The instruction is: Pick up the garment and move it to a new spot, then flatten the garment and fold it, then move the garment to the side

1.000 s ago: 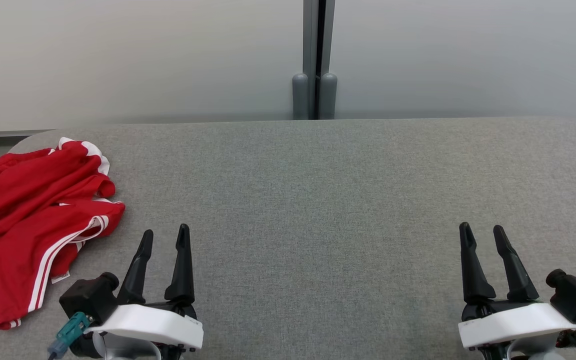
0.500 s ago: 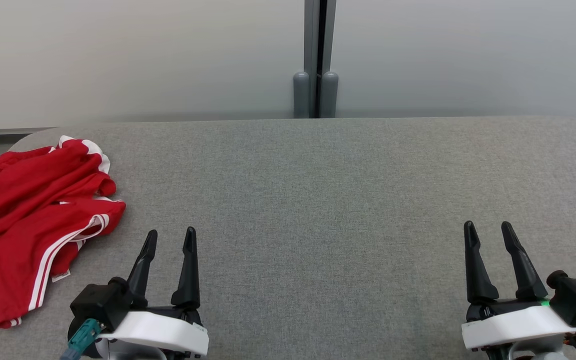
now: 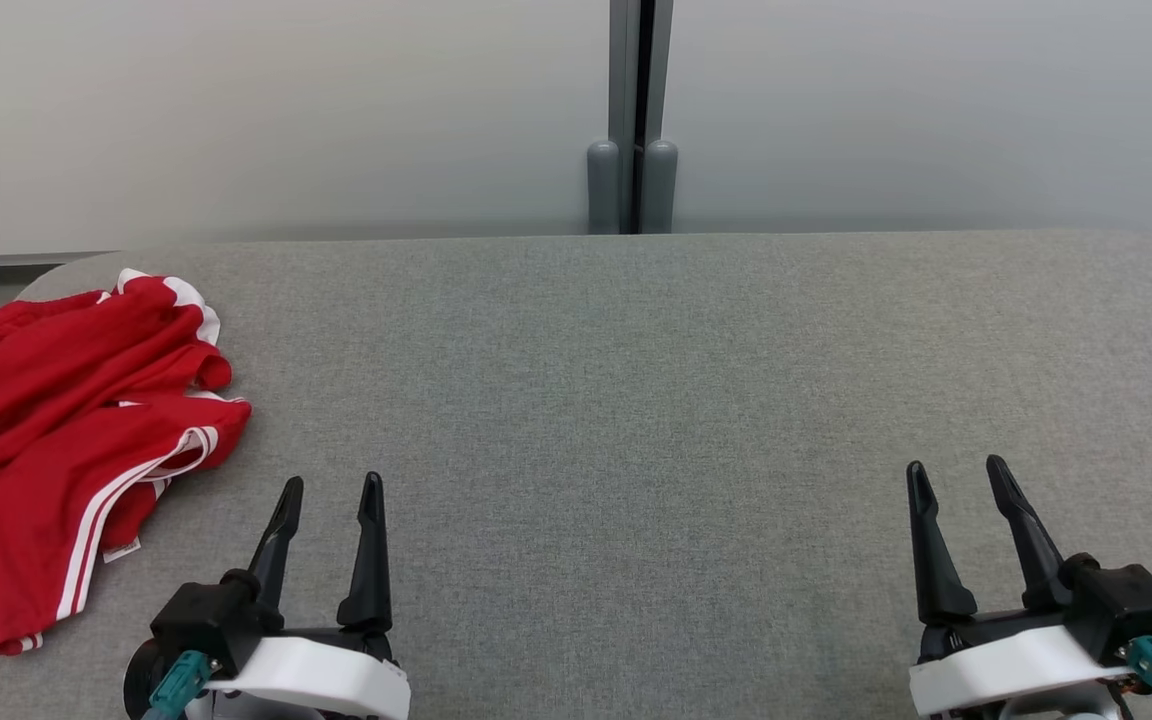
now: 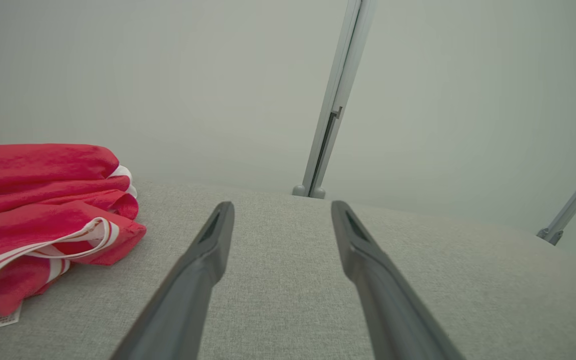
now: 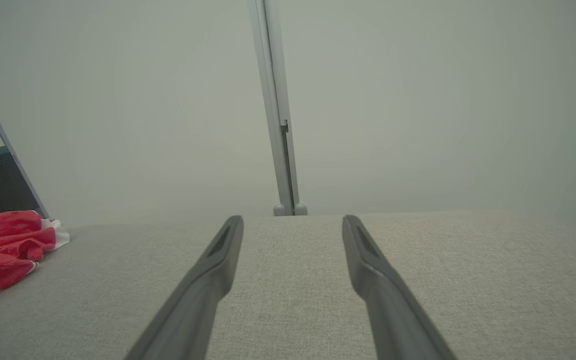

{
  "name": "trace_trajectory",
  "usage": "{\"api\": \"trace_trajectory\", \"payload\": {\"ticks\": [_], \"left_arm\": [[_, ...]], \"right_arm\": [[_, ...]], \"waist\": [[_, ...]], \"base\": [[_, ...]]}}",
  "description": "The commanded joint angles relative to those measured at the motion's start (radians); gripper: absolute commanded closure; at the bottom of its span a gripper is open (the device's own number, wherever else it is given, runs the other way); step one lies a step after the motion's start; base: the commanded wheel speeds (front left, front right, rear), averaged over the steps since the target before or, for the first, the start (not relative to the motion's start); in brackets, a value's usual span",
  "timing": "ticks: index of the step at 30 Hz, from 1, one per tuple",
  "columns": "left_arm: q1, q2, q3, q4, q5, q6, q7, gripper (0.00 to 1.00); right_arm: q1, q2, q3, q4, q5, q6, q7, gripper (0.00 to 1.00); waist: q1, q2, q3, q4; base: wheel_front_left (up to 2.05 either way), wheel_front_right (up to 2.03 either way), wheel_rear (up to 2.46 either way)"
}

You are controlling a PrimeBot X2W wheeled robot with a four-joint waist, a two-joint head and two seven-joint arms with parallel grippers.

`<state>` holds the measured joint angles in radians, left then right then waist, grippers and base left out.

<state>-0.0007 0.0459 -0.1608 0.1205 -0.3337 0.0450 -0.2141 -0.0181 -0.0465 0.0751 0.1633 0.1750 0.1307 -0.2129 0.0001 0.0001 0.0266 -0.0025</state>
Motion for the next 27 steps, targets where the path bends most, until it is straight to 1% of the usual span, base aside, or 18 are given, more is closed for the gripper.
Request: {"api": "trace_trajectory", "payload": {"ticks": [1,11,23,27], "left_arm": [[-0.008,0.005,0.004,-0.001,0.024,0.005,-0.010,0.00],[-0.006,0.006,-0.004,0.007,0.089,-0.007,-0.027,0.00],[-0.002,0.007,-0.016,0.017,0.178,-0.003,-0.052,0.00],[-0.003,0.007,-0.017,0.022,0.176,-0.004,-0.052,0.00]], "right_arm": [[0.003,-0.005,0.001,-0.002,-0.028,0.000,-0.011,0.00],[0.013,-0.005,0.002,0.000,-0.113,0.000,-0.030,0.00],[0.018,-0.006,0.021,-0.004,-0.220,0.000,-0.055,0.00],[0.017,-0.006,0.018,-0.004,-0.221,0.000,-0.055,0.00]], "waist": [[-0.0001,-0.0001,0.001,0.000],[-0.0001,-0.0001,0.000,0.009],[-0.0001,-0.0001,0.001,0.010],[-0.0001,-0.0001,0.003,0.010]], "base": [[0.00,0.00,0.00],[0.00,0.00,0.00],[0.00,0.00,0.00],[0.00,0.00,0.00]]}}
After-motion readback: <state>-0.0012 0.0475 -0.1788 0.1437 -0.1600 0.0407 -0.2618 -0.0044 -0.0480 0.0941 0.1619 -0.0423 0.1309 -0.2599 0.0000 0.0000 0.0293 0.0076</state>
